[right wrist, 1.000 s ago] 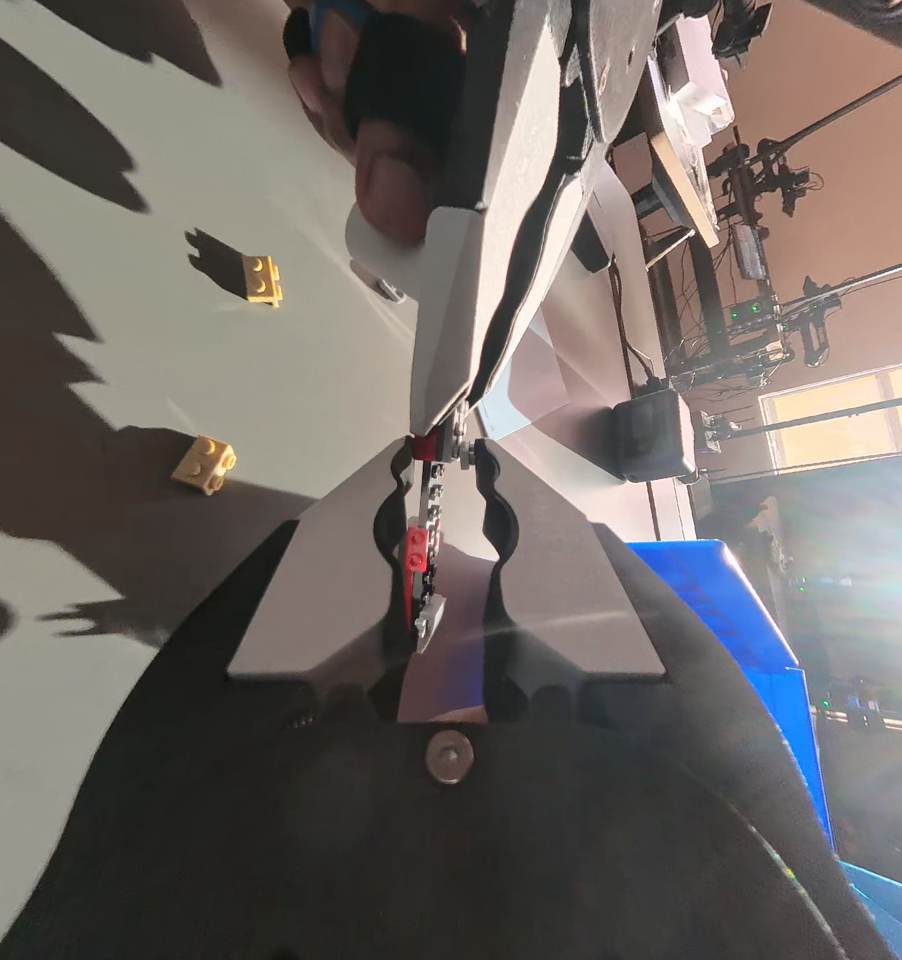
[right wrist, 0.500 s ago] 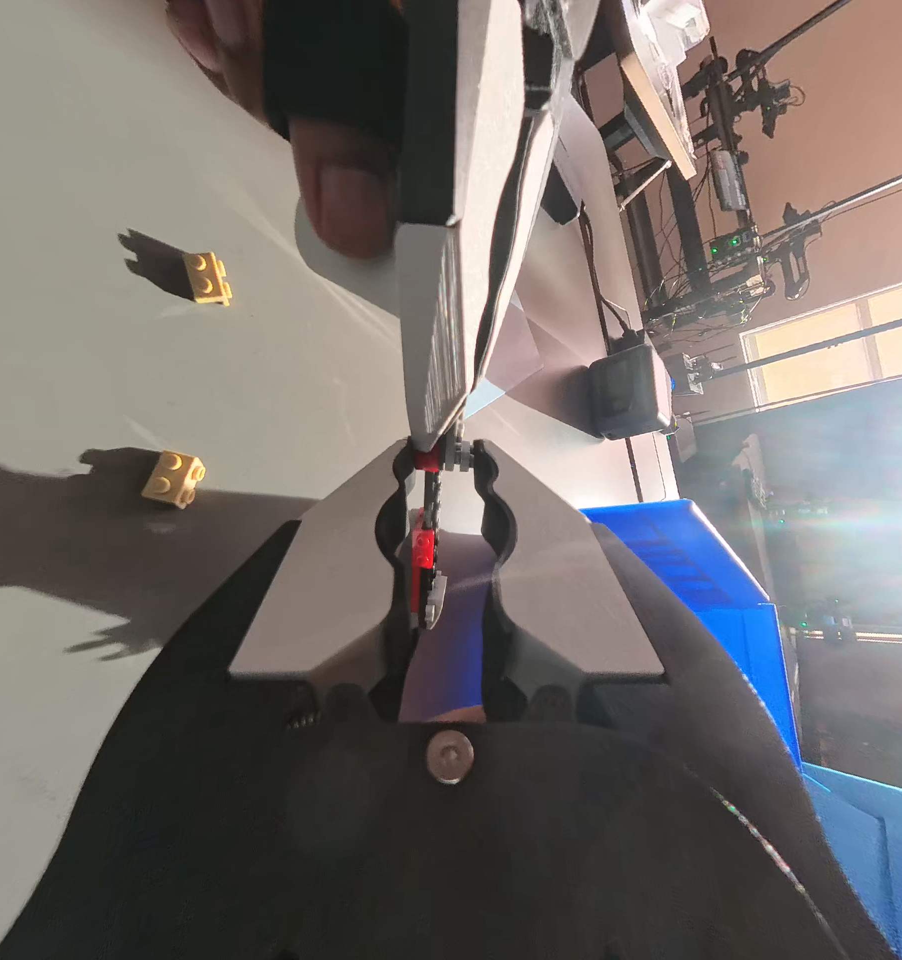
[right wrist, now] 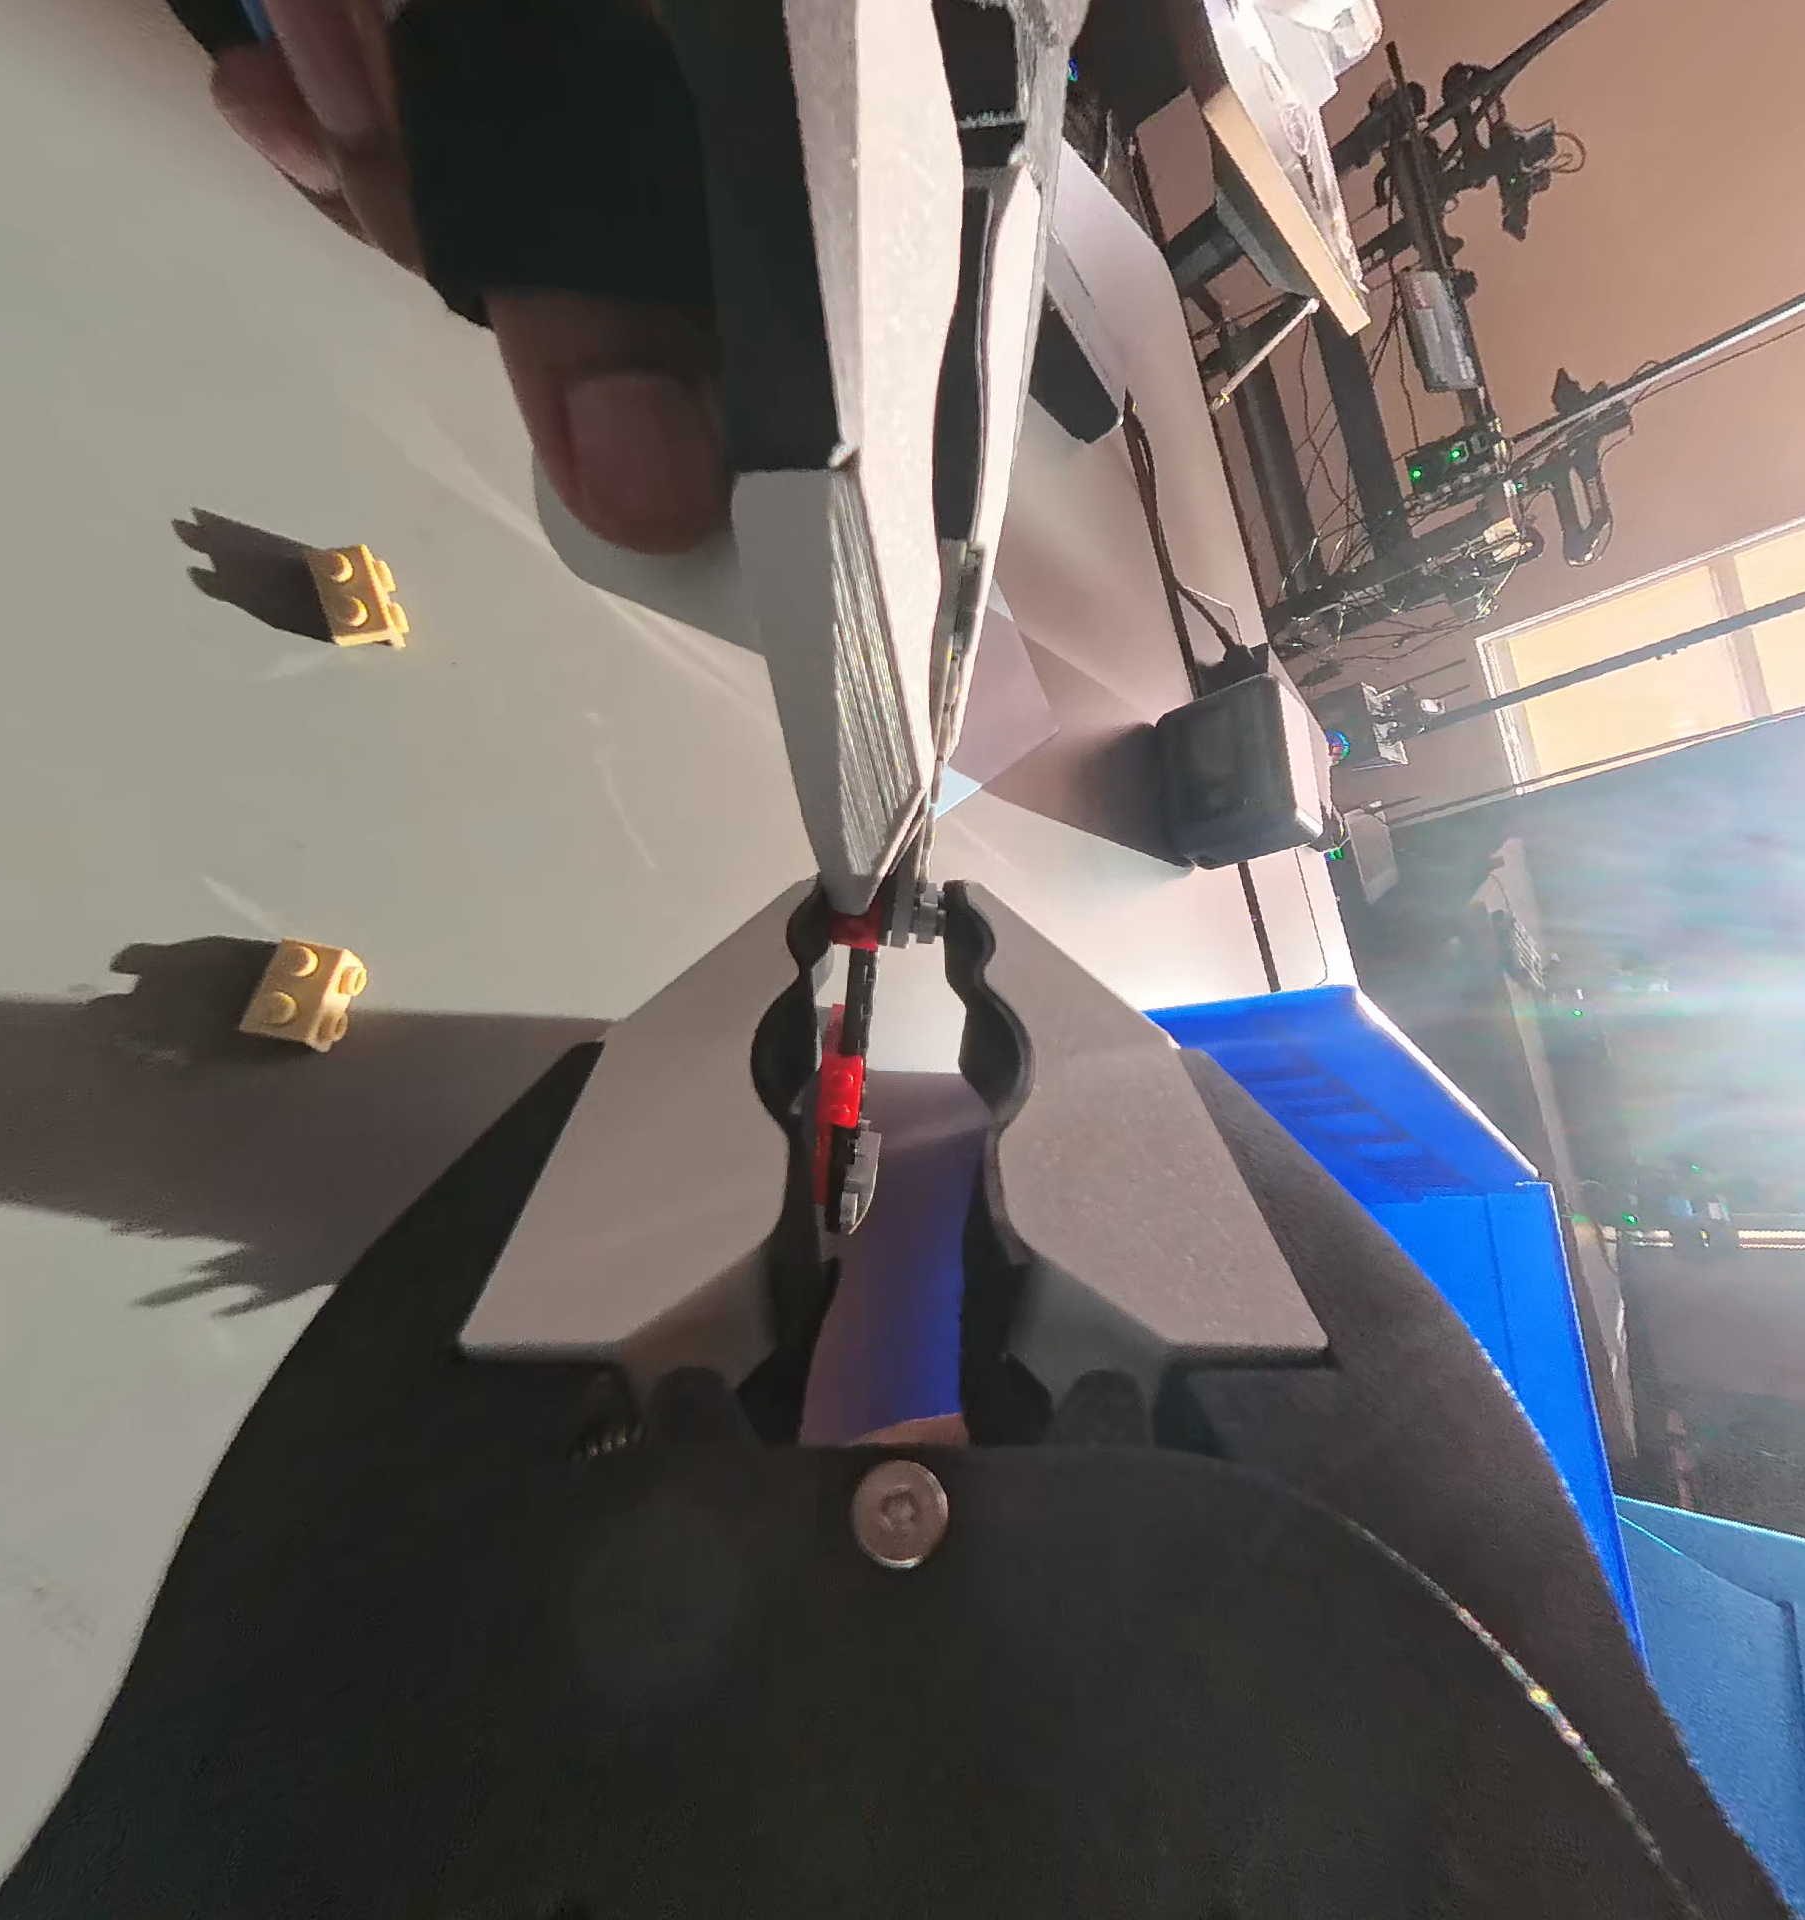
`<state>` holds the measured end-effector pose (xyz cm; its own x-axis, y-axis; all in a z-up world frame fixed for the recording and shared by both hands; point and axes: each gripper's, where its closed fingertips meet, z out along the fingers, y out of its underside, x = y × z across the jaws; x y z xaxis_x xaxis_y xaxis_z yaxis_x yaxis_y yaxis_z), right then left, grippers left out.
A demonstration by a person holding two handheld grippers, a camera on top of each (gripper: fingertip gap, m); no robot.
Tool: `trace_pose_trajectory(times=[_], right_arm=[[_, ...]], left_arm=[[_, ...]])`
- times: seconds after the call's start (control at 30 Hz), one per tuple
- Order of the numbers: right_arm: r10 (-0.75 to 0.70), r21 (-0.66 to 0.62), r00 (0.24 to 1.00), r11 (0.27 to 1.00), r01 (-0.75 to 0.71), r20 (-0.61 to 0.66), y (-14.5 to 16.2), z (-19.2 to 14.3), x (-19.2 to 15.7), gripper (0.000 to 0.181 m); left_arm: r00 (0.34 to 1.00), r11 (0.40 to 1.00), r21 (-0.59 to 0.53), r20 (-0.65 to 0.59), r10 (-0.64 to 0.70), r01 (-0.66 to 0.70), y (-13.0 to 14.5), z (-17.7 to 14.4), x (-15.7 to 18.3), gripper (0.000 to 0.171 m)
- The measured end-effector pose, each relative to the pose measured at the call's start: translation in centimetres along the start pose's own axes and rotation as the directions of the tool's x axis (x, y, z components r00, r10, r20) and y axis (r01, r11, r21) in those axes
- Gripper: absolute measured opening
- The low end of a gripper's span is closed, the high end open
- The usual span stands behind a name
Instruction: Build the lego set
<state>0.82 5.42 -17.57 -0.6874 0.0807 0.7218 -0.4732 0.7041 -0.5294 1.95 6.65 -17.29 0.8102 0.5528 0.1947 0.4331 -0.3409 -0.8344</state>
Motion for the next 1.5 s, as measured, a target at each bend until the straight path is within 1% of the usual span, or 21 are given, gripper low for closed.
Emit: trace_pose_trajectory(times=[0.37,0.53,0.63,0.7,0.8,0.9,1.0,1.07,1.17,1.2,1.23,1.4,1.43,1.5], right_arm=[[-0.063,-0.003,0.998,0.998,0.063,0.006,0.0,0.3,0.0,0.021],[-0.066,-0.002,0.998,0.998,0.066,-0.001,0.1,0.5,-0.1,0.021],[-0.034,-0.012,0.999,0.999,0.034,-0.013,0.2,0.8,0.1,0.022],[0.018,0.006,1.0,1.0,-0.018,-0.013,0.0,0.8,0.1,0.023],[0.092,0.031,0.996,0.995,-0.092,-0.006,0.1,0.5,0.3,0.037],[0.119,0.017,0.993,0.993,-0.12,0.008,0.9,0.5,0.2,0.038],[0.099,-0.004,0.995,0.995,-0.099,-0.002,1.4,0.9,0.1,0.035],[0.093,-0.005,0.996,0.996,-0.093,-0.003,1.3,1.1,0.0,0.032],[0.075,-0.006,0.997,0.997,-0.075,-0.003,1.1,1.5,-0.3,0.022],[0.067,0.0,0.998,0.998,-0.067,-0.009,1.0,1.6,-0.3,0.016],[0.054,0.006,0.998,0.999,-0.054,-0.021,0.9,1.6,-0.3,0.011],[-0.061,0.016,0.991,0.998,0.064,-0.122,0.6,1.5,0.6,0.007],[-0.085,0.019,0.987,0.996,0.089,-0.139,0.6,1.5,0.7,0.007],[-0.125,0.043,0.979,0.99,0.134,-0.162,0.3,1.3,0.8,0.007]], left_arm=[[1.0,1.0,0.018,-0.007,0.006,-0.006,0.1,0.1,-0.2,0.024],[0.999,0.998,0.045,-0.027,0.041,-0.04,0.3,0.2,-0.4,0.024],[0.997,0.995,0.075,-0.038,0.064,-0.061,0.3,0.2,-0.8,0.025],[0.996,0.992,0.113,-0.062,0.067,-0.059,0.2,0.0,-1.0,0.025],[0.994,0.987,0.14,-0.068,0.088,-0.078,0.4,-0.3,-1.5,0.025],[0.99,0.984,0.16,-0.101,0.098,-0.081,0.5,-0.6,-1.5,0.025],[0.985,0.977,0.198,-0.131,0.111,-0.084,0.0,-1.0,-1.3,0.024],[0.985,0.977,0.193,-0.13,0.117,-0.091,0.1,-1.1,-1.5,0.025],[0.983,0.977,0.192,-0.139,0.12,-0.092,0.2,-1.3,-1.5,0.025],[0.982,0.977,0.195,-0.145,0.119,-0.089,0.2,-1.3,-1.4,0.025],[0.983,0.976,0.199,-0.146,0.114,-0.084,0.1,-1.4,-1.5,0.025],[0.981,0.984,0.176,-0.179,0.071,-0.039,0.6,-1.7,-1.6,0.025],[0.981,0.984,0.175,-0.185,0.061,-0.028,0.6,-1.9,-1.7,0.028],[0.976,0.986,0.168,-0.218,0.03,0.007,0.8,-2.3,-1.7,0.039]])
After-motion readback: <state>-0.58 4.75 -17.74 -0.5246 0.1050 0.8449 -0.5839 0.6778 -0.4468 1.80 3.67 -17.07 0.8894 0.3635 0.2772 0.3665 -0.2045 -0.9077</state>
